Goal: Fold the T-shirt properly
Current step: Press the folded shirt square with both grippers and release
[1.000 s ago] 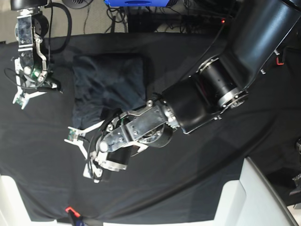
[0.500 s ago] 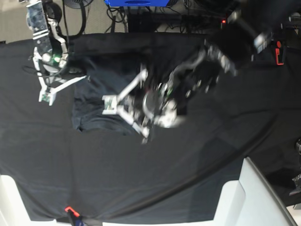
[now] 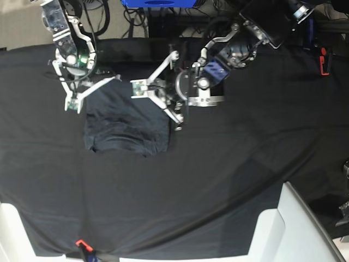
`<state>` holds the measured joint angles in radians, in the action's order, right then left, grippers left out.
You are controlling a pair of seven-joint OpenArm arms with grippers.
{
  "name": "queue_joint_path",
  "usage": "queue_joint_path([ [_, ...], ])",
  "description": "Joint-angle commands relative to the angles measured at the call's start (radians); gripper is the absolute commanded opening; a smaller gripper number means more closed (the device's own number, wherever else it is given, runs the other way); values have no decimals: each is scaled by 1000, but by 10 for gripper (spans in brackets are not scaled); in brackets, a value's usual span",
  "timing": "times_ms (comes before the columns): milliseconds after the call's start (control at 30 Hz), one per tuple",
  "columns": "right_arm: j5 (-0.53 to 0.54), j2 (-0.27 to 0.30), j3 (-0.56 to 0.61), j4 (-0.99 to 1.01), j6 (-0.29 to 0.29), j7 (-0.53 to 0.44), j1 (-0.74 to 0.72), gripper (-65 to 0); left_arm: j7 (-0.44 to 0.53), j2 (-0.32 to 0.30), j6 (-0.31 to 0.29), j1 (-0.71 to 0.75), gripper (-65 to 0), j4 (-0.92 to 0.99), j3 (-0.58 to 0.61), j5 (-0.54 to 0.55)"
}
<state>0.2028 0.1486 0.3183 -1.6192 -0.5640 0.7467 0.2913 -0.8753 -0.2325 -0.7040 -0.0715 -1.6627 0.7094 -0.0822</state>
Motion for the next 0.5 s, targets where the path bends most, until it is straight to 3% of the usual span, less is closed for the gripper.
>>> queue_joint_path([
  [0, -4, -2, -1, 10, 14, -31, -4, -644, 26, 2, 6, -3, -650, -11, -3, -1],
  [233, -4, -24, -1, 153, 35, -111, -2, -644, 34, 2, 6, 16, -650, 86, 2, -1],
  [467, -6, -25, -1, 107, 28, -106, 21, -644, 34, -8, 6, 16, -650, 71, -3, -8],
])
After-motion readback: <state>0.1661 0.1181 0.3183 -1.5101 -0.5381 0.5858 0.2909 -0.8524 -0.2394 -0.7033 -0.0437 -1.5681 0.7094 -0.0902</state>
